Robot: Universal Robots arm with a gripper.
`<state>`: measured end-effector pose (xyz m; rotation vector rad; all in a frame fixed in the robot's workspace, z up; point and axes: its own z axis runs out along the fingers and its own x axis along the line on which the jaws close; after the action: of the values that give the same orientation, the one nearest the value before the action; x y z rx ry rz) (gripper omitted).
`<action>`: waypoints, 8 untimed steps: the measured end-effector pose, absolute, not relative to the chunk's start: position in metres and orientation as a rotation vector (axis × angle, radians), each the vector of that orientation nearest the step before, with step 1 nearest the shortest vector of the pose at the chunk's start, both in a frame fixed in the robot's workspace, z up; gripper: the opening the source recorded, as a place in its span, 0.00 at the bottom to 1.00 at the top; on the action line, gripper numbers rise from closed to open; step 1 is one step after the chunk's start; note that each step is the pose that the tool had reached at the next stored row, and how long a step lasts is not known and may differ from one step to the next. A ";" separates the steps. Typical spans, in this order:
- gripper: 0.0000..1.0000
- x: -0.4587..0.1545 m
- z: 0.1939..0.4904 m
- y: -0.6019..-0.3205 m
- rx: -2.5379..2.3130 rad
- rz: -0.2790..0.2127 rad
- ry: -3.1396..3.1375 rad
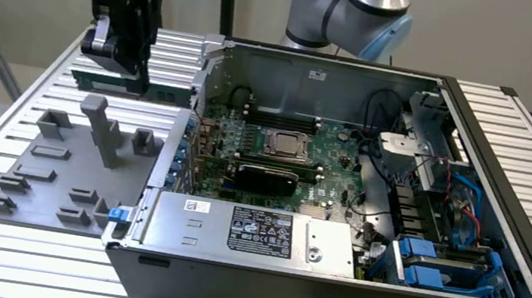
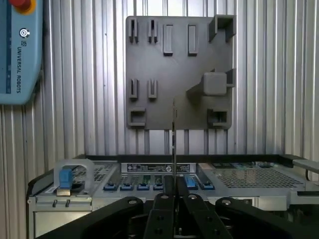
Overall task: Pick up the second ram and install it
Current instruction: 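Pick up the second ram and move it above second insertion slot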
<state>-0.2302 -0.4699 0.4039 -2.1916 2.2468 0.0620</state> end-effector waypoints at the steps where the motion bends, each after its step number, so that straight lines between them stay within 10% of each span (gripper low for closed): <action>1: 0.00 -0.227 0.404 -0.468 -2.192 0.062 2.247; 8: 0.00 -0.203 0.404 -0.457 -2.192 0.062 2.247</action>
<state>-0.2034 -0.4568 0.4039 -2.1916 2.2468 0.0620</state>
